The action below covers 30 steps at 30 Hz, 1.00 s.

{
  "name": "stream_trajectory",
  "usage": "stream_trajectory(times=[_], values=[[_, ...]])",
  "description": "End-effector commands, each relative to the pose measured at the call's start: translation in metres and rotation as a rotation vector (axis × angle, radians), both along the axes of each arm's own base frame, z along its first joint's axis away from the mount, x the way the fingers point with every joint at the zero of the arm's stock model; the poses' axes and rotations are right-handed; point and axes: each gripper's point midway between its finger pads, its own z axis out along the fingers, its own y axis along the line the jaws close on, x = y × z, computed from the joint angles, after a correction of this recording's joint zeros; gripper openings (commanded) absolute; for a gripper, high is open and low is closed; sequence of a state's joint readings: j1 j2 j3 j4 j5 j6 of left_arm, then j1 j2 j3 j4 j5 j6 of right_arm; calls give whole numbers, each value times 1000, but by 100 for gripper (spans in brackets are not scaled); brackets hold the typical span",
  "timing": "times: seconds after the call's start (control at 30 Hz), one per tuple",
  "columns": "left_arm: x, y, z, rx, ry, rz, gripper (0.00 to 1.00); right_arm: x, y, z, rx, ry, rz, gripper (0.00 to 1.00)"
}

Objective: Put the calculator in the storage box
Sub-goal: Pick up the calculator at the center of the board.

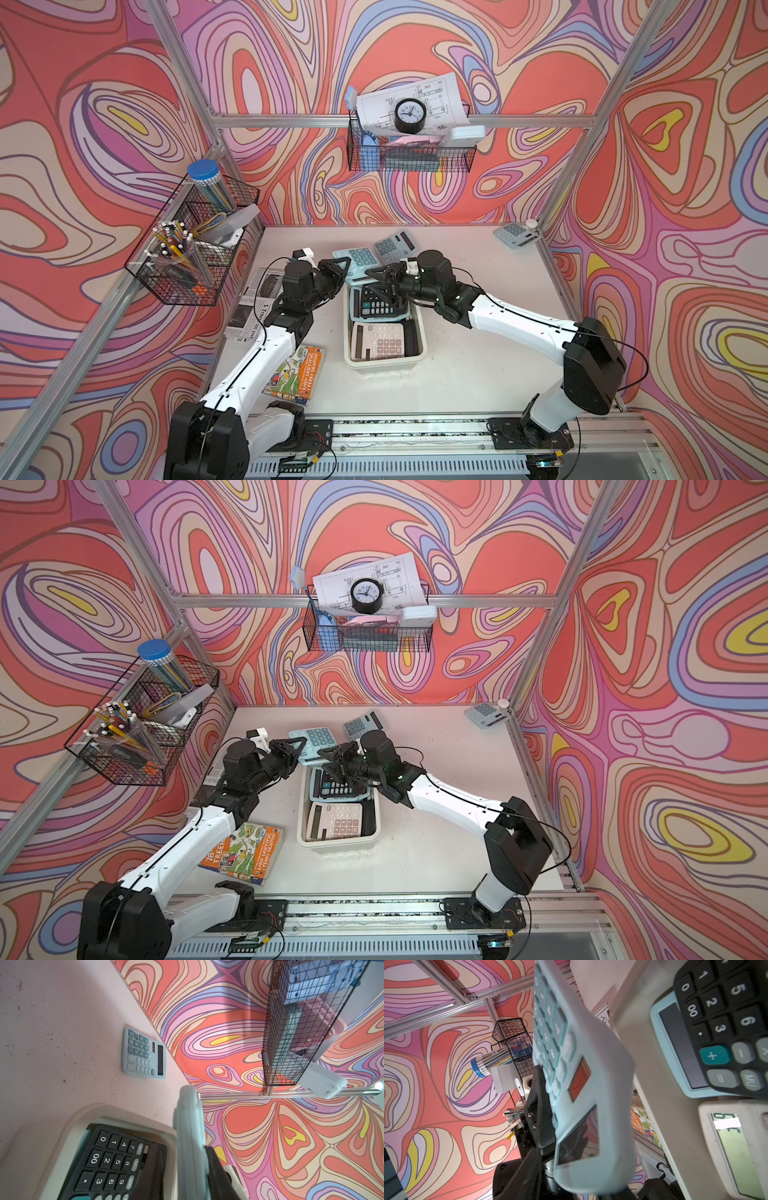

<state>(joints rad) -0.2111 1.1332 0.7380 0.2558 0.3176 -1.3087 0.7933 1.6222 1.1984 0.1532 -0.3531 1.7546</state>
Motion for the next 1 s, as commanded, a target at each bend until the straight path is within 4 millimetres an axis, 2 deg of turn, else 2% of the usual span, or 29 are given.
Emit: stream_trajectory(times=[0.0,0.07,0.17,0.23,0.33,0.4,0.43,0.53,0.7,0.87,0.97], values=[[1,-1,21,-15,-88,6,21,2,8,1,6,7,9,41],[2,-2,22,-16,-91,3,21,2,11,0,4,11,15,36],[2,-3,24,-19,-96,-1,22,2,14,-2,3,17,22,23],[2,-3,23,-16,-91,0,30,3,12,-1,0,13,12,13],[-1,-3,23,4,-79,-7,68,3,6,-3,-30,4,-9,0],[-4,-2,23,34,-62,-13,92,5,-3,-5,-77,-12,-35,0],[-5,-2,25,48,-57,-15,98,5,-8,-6,-103,-19,-42,0],[-12,2,21,116,-11,-23,99,7,-23,-10,-203,-59,-60,0],[-31,10,10,259,96,-59,98,5,-52,4,-423,-256,-45,0],[-58,22,1,425,180,-125,99,-5,-75,6,-644,-416,75,0],[-75,32,-1,494,182,-126,99,-18,-79,5,-713,-506,197,0]])
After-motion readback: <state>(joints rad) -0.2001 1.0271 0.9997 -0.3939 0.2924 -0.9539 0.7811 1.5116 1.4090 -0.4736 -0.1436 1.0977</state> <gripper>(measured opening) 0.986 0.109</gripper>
